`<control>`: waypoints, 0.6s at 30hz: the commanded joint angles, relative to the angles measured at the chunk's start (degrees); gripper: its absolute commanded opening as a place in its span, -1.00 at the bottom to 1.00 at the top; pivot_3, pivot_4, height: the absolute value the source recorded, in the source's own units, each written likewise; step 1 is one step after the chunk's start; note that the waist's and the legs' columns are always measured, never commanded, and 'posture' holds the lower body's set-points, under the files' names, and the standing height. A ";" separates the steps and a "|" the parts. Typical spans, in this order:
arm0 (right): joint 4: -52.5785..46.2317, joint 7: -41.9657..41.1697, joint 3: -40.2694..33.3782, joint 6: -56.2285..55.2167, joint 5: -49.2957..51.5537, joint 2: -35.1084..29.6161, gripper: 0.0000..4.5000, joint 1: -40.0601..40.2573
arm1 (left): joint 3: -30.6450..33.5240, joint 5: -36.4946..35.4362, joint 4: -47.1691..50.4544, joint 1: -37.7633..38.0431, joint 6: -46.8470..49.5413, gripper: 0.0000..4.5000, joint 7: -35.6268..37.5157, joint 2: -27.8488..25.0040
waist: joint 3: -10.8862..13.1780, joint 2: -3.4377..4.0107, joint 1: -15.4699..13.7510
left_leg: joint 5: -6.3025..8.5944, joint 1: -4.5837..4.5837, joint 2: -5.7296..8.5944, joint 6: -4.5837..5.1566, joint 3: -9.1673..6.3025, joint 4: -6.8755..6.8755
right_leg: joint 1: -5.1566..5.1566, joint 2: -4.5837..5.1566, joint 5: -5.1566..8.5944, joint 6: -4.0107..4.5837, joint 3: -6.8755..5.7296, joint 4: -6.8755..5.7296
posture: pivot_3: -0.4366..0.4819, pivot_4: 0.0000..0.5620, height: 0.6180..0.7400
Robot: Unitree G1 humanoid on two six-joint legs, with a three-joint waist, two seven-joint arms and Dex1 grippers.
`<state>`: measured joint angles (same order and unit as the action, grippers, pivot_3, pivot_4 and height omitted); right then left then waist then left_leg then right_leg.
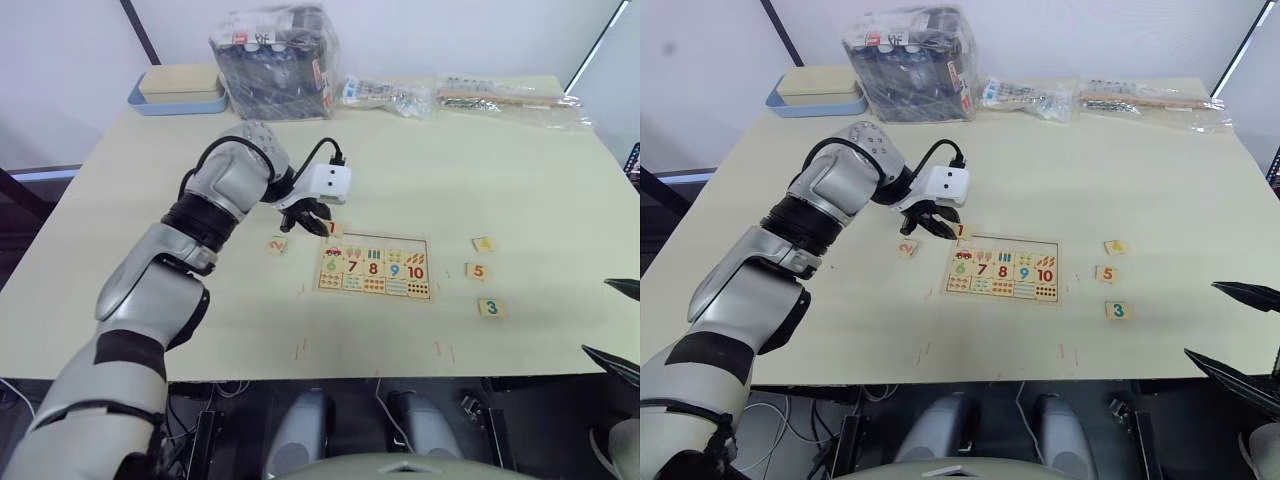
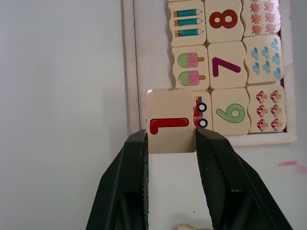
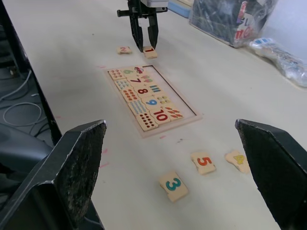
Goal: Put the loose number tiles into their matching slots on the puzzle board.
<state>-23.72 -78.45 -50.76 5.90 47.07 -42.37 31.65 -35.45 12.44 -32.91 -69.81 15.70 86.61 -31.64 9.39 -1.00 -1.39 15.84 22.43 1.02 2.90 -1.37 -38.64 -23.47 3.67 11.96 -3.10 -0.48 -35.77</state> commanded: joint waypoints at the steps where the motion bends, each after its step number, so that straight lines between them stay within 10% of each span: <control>1: -0.43 -0.75 -2.57 -1.15 0.56 0.23 1.00 0.67 | -0.59 2.48 -1.43 -2.12 -1.51 -0.57 0.45 1.58 | 0.00 0.00 0.10 | 0.00 0.01 0.00 0.00 0.00 -0.02 | 0.00 0.00 0.00 0.00 0.00 -0.01 | -0.05 -0.47 1.00; 18: -1.40 0.41 -1.96 -2.26 -0.25 2.01 1.00 1.24 | -0.20 8.82 -11.54 -4.09 -5.15 -0.57 -1.42 6.63 | 0.00 0.00 0.49 | 0.00 0.04 0.00 0.01 -0.04 -0.10 | 0.00 0.00 -0.01 -0.01 -0.03 -0.08 | -0.05 -0.47 1.00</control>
<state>-23.78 -78.26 -51.72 4.59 46.47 -40.53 32.47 -36.36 20.64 -44.29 -71.85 11.41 85.67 -25.22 9.39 -1.00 -0.90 15.84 22.47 1.02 2.91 -1.42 -38.74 -23.47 3.67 11.95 -3.11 -0.51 -35.85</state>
